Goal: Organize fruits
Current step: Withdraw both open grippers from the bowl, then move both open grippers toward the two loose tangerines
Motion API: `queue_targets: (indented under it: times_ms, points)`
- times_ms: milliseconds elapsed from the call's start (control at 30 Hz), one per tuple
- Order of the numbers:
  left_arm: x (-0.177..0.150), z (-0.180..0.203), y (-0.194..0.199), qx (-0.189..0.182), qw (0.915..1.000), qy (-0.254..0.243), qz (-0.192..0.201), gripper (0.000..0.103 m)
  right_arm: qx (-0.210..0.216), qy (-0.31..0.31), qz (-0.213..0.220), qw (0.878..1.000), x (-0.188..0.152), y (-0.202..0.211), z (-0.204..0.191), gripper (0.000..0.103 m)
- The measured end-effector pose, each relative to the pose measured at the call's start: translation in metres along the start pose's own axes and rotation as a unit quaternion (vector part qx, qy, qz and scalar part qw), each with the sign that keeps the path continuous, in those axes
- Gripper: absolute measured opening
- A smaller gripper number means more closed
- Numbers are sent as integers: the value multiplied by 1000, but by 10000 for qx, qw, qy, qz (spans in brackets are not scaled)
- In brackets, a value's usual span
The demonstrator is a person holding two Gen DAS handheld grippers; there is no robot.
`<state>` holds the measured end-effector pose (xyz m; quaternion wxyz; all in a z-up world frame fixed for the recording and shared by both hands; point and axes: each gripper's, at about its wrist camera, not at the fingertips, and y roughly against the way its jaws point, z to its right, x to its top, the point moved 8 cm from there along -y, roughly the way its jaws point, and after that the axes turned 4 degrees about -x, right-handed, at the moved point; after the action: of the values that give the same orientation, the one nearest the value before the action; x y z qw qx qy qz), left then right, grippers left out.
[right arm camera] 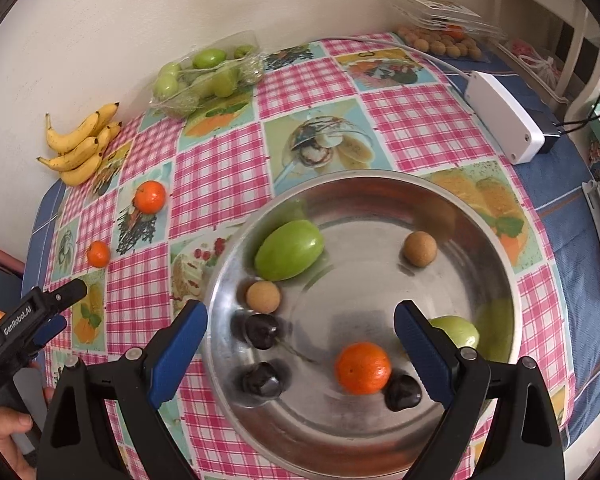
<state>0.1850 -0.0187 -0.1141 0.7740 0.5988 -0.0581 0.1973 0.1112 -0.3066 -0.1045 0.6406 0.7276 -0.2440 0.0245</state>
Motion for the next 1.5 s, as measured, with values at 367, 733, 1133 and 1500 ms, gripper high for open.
queue_targets:
  times_ms: [367, 733, 1133, 1500]
  points:
    - [13, -43, 6, 211, 9998, -19, 21, 103, 224, 505, -51, 9985, -5, -3, -57, 95]
    - [17, -77, 12, 258, 9991, 337, 92, 103, 501, 1131, -85, 9923, -16, -8, -121, 95]
    - [26, -96, 13, 243, 9980, 554, 156, 103, 769, 1464, -204, 9860, -27, -23, -173, 95]
    - [40, -92, 7, 182, 9986, 460, 211, 103, 821, 1516, -241, 9847, -19, -37, -192, 95]
